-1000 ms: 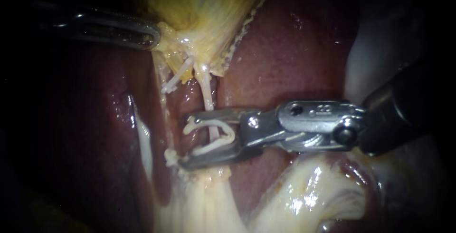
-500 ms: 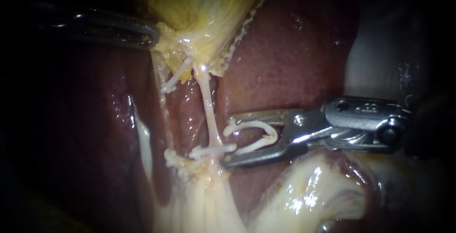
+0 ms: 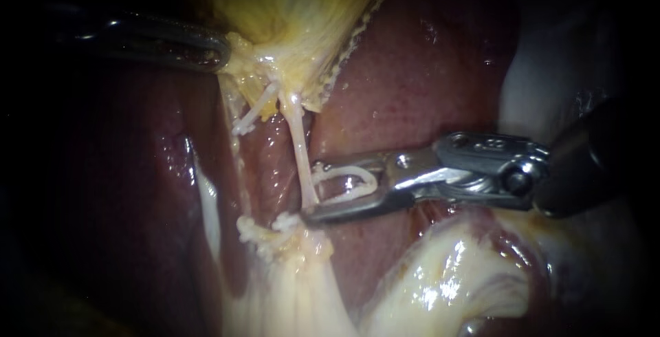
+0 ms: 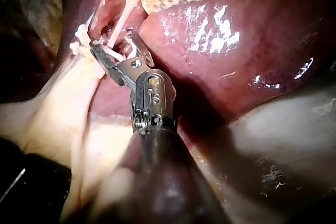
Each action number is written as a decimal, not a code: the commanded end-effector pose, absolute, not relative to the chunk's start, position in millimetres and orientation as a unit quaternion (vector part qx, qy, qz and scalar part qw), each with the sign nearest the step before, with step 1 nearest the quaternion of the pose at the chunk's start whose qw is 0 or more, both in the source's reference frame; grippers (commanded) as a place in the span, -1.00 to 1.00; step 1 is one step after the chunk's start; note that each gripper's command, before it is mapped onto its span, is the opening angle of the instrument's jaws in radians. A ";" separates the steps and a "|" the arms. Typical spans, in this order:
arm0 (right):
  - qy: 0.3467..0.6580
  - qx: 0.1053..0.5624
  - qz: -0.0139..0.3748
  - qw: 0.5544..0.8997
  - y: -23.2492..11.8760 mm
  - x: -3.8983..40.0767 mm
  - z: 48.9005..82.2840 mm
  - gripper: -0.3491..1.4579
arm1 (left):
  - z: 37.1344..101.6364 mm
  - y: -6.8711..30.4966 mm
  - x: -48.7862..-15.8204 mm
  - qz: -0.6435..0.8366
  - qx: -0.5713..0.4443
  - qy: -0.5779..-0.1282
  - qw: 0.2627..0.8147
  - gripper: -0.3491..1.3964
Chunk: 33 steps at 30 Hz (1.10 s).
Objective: Clipping second clip right tube
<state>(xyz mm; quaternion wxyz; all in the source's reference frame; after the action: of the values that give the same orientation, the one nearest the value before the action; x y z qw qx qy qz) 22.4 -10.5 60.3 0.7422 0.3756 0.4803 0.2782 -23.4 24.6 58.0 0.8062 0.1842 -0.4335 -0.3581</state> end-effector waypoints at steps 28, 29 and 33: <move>0.514 0.481 0.290 0.648 -10.9 23.3 56.9 -0.62 | 58.1 24.5 -23.4 -0.358 0.184 -0.433 0.806 -1.00; 0.512 0.483 0.292 0.648 -10.8 23.3 57.0 -0.69 | 58.1 24.5 -23.4 -0.358 0.184 -0.433 0.806 -1.00; 0.508 0.487 0.298 0.645 -10.6 23.0 57.3 -0.90 | 58.1 24.5 -23.4 -0.358 0.184 -0.433 0.806 -1.00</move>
<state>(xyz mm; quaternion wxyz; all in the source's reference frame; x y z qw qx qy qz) 23.0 -10.6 57.3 0.6443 0.4888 0.5062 0.2995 -23.4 24.5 58.1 0.8064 0.1837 -0.4333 -0.3581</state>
